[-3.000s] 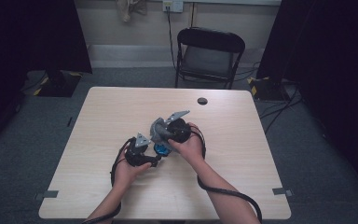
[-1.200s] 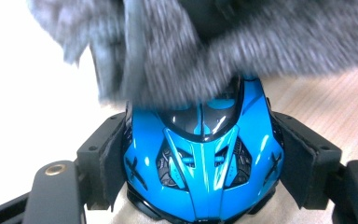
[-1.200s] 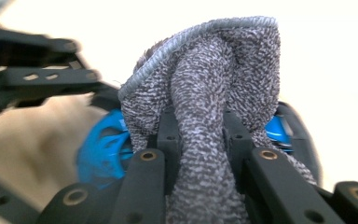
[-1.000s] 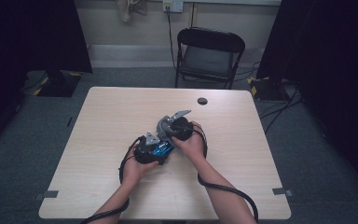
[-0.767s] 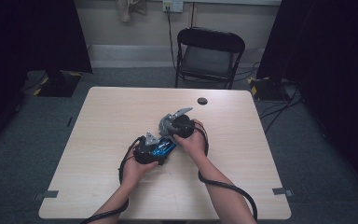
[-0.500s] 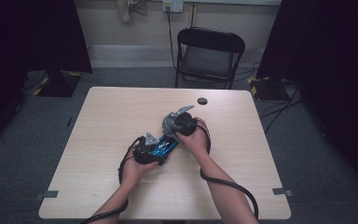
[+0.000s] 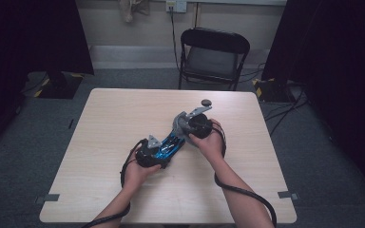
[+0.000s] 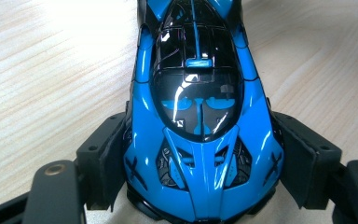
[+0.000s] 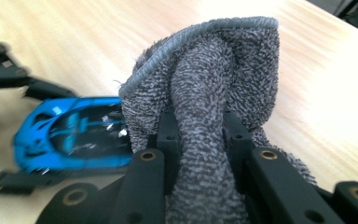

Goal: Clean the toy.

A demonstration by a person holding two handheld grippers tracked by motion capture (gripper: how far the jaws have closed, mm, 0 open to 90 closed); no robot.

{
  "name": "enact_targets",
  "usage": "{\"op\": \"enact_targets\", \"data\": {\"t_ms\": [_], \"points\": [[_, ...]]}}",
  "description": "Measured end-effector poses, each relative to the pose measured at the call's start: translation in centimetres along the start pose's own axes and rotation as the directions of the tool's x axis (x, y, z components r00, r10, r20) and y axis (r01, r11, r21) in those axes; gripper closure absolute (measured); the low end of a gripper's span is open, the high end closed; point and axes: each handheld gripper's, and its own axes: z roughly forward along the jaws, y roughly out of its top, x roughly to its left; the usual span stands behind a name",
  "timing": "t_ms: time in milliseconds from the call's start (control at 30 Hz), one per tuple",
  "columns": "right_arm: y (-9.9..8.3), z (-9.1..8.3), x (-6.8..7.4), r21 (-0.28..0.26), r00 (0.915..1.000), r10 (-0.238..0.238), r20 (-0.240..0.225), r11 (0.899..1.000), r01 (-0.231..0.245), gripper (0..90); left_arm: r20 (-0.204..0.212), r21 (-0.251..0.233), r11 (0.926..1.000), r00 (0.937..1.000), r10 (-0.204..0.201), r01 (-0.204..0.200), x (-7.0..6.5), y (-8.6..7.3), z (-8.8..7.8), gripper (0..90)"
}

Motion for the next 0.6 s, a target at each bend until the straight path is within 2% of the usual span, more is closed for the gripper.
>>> {"op": "enact_targets", "data": {"t_ms": [233,433,600], "points": [[-1.1,-0.3,1.9,-0.020,0.9972,-0.020,-0.073,1.000,0.019,74.3,0.000,-0.001,1.0000,1.0000,0.000,0.000,0.0,0.0,0.0,25.5],[-1.1,-0.4,3.9,-0.040,0.9916,-0.051,-0.119,0.998,0.046,74.4,0.001,-0.001,1.0000,1.0000,-0.003,0.003,0.0,0.0,0.0,25.5],[-1.5,0.2,5.3,-0.022,0.9884,-0.070,-0.135,0.997,0.068,74.3,0.000,0.000,1.0000,1.0000,0.000,0.000,0.0,0.0,0.0,25.5]]}}
